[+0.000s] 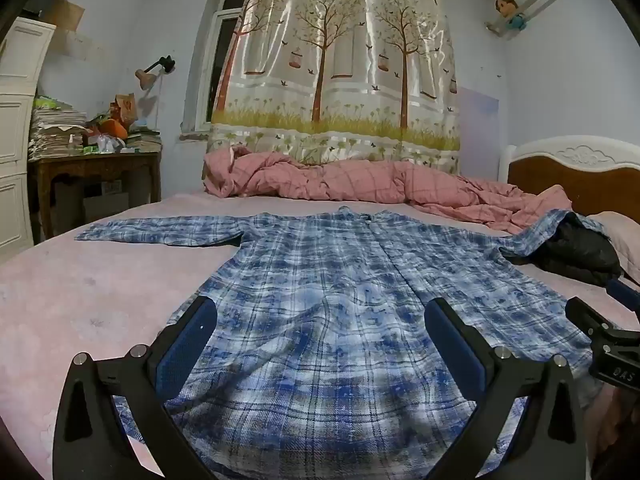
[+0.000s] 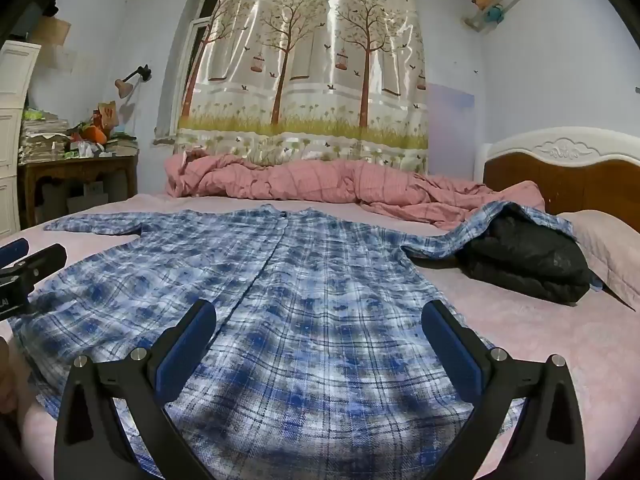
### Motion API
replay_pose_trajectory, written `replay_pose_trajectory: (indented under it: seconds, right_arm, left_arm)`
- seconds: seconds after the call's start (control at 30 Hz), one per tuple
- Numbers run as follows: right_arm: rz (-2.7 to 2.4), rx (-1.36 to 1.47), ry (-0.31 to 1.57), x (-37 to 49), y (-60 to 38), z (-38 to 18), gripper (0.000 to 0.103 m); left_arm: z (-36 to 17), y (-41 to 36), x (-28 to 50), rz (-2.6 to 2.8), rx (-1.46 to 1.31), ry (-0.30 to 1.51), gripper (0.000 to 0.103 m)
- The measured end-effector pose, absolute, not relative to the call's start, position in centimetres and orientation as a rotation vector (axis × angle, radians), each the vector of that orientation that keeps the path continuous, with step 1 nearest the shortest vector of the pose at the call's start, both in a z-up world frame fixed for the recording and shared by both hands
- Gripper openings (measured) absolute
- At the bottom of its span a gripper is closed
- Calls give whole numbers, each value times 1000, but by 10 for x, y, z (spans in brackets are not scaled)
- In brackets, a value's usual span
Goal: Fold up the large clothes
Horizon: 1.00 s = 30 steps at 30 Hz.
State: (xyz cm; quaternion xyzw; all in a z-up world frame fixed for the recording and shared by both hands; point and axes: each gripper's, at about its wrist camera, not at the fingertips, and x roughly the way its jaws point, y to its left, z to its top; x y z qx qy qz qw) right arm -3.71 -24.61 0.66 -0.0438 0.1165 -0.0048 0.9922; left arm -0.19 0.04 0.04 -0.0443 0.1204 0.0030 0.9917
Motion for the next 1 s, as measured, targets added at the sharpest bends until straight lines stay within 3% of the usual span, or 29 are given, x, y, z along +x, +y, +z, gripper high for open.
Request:
replay_pose_trajectory:
  seconds: [0.17,1.0]
  right_arm:
    - [-1,-82,291,-32,-241,7,103]
    - [-31,-111,225,-40,-244,5,103]
  left_arm:
    - [-4,1,-6,6,-79,245,103]
    - [6,-7,-12,24,-46,215,103]
